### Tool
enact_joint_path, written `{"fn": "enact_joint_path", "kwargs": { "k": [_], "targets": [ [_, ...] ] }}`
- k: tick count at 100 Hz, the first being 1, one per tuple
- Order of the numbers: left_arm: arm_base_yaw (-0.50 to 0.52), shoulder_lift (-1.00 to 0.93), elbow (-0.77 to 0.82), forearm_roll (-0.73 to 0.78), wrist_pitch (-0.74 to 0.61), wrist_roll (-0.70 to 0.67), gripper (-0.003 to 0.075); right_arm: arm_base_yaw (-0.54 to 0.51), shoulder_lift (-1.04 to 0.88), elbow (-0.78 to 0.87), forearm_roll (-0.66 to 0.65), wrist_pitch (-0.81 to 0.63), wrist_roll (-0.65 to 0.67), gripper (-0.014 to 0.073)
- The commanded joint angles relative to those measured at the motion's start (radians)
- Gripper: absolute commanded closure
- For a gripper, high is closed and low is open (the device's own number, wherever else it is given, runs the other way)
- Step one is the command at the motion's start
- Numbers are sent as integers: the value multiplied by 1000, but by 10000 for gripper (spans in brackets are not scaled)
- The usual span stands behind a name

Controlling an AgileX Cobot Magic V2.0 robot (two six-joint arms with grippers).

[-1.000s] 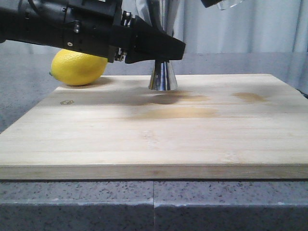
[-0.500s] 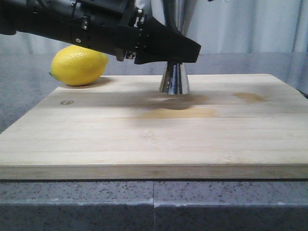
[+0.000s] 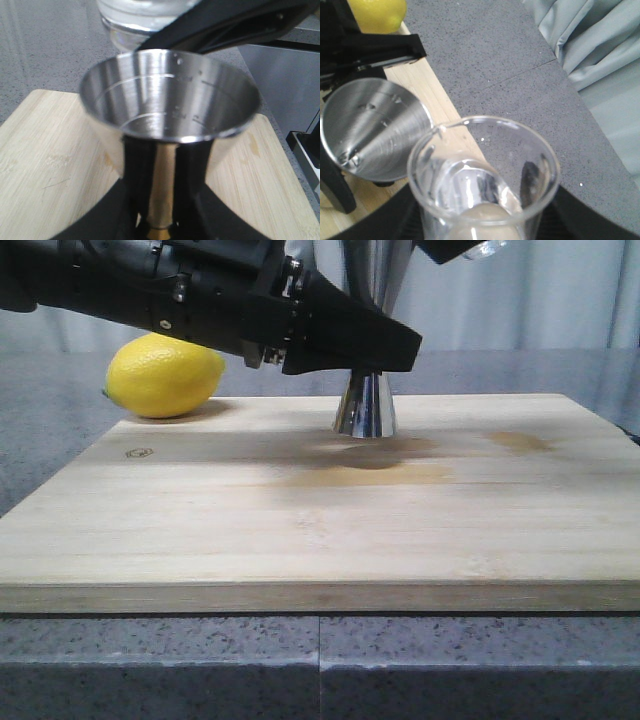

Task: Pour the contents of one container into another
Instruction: 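Tilt the beaker with the right gripper, pouring liquid into the jigger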

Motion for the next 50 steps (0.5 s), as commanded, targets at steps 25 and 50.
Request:
{"fn": "enact_joint_path", "kwargs": {
  "k": [25,50],
  "targets": [
    [-8,-42,-31,-66,51,-5,598,2,-22,-38,-19,-39,-127,345],
    [-8,-42,-31,-66,51,-5,598,2,-22,-38,-19,-41,-160,345]
  ]
}}
